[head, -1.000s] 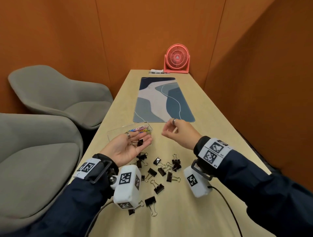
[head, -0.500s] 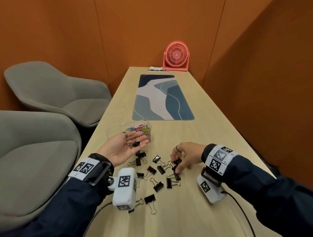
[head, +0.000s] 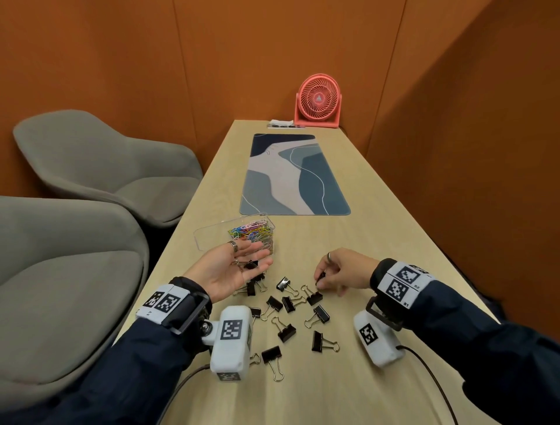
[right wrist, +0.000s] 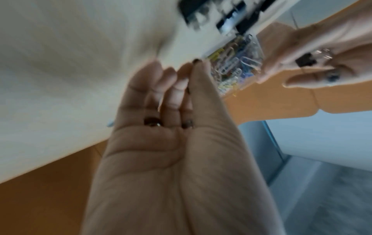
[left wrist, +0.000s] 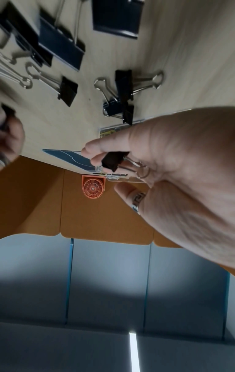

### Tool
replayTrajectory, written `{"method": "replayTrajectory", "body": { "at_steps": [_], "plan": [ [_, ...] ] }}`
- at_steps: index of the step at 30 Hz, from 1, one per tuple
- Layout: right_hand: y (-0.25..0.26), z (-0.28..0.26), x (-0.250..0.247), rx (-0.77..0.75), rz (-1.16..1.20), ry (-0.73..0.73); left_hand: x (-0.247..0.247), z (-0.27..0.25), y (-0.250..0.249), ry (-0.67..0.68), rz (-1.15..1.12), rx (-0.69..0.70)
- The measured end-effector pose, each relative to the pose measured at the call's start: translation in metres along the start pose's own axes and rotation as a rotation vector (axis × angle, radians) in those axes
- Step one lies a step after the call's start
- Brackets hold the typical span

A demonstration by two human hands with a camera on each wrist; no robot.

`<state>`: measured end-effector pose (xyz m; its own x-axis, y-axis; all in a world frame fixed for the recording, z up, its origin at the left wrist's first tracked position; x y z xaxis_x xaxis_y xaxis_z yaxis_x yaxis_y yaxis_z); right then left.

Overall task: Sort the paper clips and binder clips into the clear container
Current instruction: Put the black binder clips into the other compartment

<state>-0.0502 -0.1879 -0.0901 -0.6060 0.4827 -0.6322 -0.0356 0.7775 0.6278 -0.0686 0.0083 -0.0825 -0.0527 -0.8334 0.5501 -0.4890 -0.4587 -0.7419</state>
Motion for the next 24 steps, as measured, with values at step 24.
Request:
{"method": "replayTrajectory", "body": {
  "at_steps": [24],
  "plan": [
    [0.012, -0.004, 0.015, 0.083, -0.297, 0.073, -0.001, 0.000, 0.004, 0.021, -0.126, -0.023]
  ]
}}
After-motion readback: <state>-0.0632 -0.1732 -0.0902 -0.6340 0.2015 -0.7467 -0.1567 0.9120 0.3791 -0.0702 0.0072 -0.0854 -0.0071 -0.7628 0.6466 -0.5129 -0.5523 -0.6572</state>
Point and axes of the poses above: each hand's wrist, its own z-axis towards the middle knuckle, its own x-axis out of the palm, y = z × x, the point moved 7 cm from there along z, towards the middle knuckle, and after that the axes turned 8 degrees about y, right-handed, at the moved point
